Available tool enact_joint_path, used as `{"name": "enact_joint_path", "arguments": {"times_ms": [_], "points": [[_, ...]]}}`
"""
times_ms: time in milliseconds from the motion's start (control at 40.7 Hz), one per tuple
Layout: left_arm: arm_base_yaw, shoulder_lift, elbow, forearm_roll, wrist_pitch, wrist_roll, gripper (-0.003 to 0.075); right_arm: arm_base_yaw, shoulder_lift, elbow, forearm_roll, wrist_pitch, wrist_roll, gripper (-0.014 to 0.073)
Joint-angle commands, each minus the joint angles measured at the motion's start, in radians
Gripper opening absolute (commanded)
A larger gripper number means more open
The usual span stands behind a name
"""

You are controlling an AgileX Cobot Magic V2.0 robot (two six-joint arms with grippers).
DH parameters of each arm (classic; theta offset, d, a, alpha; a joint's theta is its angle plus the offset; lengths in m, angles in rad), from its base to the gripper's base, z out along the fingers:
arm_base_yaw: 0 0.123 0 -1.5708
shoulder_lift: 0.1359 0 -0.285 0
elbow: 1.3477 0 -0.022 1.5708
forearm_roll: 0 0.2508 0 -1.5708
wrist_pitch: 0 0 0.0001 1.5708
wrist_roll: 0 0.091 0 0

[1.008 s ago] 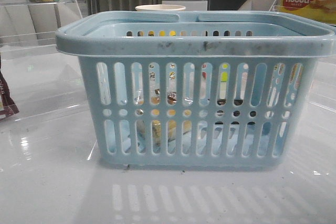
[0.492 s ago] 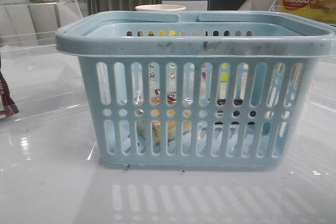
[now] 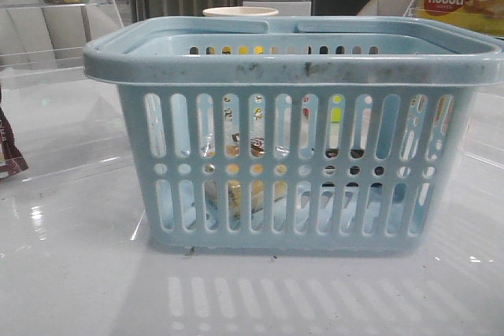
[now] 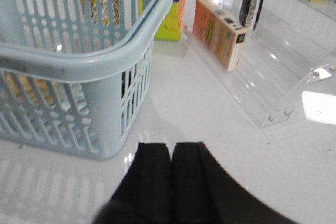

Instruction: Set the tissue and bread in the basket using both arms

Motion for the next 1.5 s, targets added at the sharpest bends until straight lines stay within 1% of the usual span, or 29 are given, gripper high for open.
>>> {"name": "enact_joint_path", "arguments": {"times_ms": [0,123,246,393,443,836,1057,1131,1475], "points": [[0.002,-0.016,0.005,-0.006,-0.092,0.003,0.0093,-0.056,-0.054,0.085,0.043,-0.257,-0.002,0.0057],[0.002,-0.016,0.005,-0.006,-0.092,0.003,0.0093,-0.119,-0.106,0.19,0.077,-0.386,-0.002,0.0057],[0.002,-0.016,0.005,-0.006,-0.092,0.003,0.0093,-0.16,-0.127,0.253,0.078,-0.462,-0.002,0.0057],[0.002,-0.016,0.005,-0.006,-0.092,0.003,0.0093,-0.162,-0.127,0.314,0.078,-0.543,-0.002,0.0057],[0.002,-0.016,0.005,-0.006,-0.092,0.003,0.0093,-0.162,-0.127,0.313,0.078,-0.525,-0.002,0.0057],[0.002,-0.016,0.005,-0.006,-0.092,0.003,0.0093,-0.162,-0.127,0.313,0.078,-0.528,-0.002,0.0057],[0.002,-0.016,0.005,-0.006,-0.092,0.003,0.0093,-0.161,-0.128,0.314,0.043,-0.645,-0.006,0.0057],[0.002,-0.016,0.005,-0.006,-0.092,0.003,0.0093,-0.161,-0.128,0.314,0.023,-0.643,-0.006,0.0057],[0.002,-0.016,0.005,-0.006,-0.092,0.003,0.0093,-0.138,-0.128,0.314,0.032,-0.637,-0.006,0.0057]]}}
